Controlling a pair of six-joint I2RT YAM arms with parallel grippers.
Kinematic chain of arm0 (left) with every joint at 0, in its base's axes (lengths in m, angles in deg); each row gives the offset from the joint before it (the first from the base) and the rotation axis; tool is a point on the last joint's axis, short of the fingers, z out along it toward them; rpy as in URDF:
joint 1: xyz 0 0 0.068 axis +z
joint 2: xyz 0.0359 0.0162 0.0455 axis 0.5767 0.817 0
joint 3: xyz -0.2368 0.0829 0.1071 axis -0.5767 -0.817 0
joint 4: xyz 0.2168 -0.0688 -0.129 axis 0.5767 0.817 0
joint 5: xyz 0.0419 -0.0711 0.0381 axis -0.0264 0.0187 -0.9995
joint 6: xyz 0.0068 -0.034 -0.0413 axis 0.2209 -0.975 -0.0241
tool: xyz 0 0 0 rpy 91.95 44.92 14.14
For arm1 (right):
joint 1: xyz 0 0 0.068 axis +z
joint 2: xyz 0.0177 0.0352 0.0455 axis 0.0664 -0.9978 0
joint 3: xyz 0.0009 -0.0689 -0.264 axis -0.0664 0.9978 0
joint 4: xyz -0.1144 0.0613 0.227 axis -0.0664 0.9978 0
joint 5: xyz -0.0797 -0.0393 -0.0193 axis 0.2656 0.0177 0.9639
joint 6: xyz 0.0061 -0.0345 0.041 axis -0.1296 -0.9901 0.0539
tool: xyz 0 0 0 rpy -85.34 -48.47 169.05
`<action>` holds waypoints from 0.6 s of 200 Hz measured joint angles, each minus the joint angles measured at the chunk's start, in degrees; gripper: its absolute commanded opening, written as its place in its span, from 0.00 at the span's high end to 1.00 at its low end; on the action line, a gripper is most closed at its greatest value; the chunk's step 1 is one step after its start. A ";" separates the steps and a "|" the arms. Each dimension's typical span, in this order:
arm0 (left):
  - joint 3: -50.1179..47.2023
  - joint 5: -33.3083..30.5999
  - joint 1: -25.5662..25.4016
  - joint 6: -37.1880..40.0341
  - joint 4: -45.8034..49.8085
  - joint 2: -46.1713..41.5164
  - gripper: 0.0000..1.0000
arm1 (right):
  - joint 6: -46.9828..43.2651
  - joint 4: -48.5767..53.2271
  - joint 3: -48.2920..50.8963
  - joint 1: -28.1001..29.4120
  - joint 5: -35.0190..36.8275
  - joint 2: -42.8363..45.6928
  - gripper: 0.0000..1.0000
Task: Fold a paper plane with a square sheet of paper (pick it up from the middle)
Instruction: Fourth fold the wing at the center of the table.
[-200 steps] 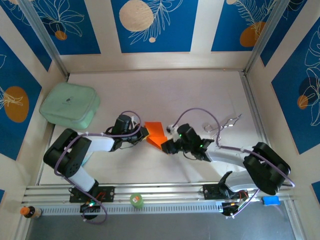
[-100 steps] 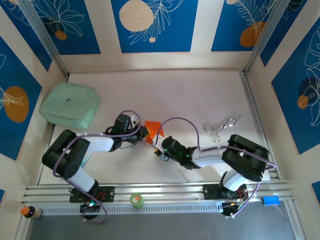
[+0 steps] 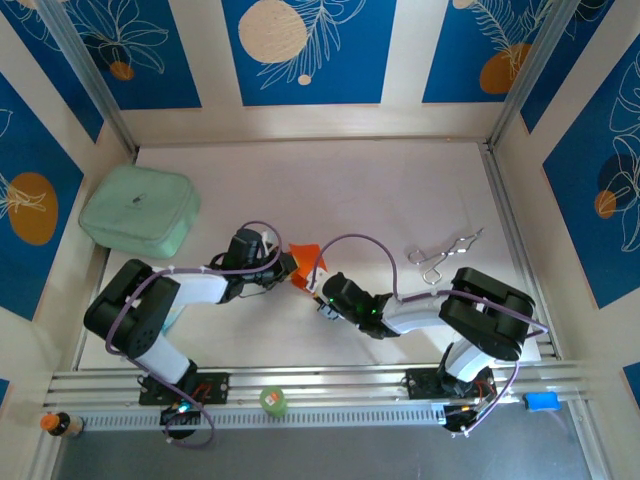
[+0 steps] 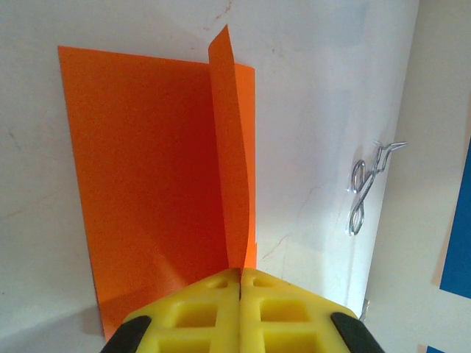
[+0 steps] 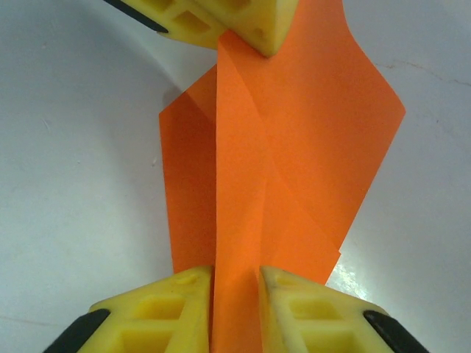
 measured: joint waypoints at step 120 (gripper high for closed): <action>0.00 0.00 0.00 0.02 1.25 -0.98 1.00 | 0.96 0.17 -0.74 -0.22 0.00 -1.01 0.86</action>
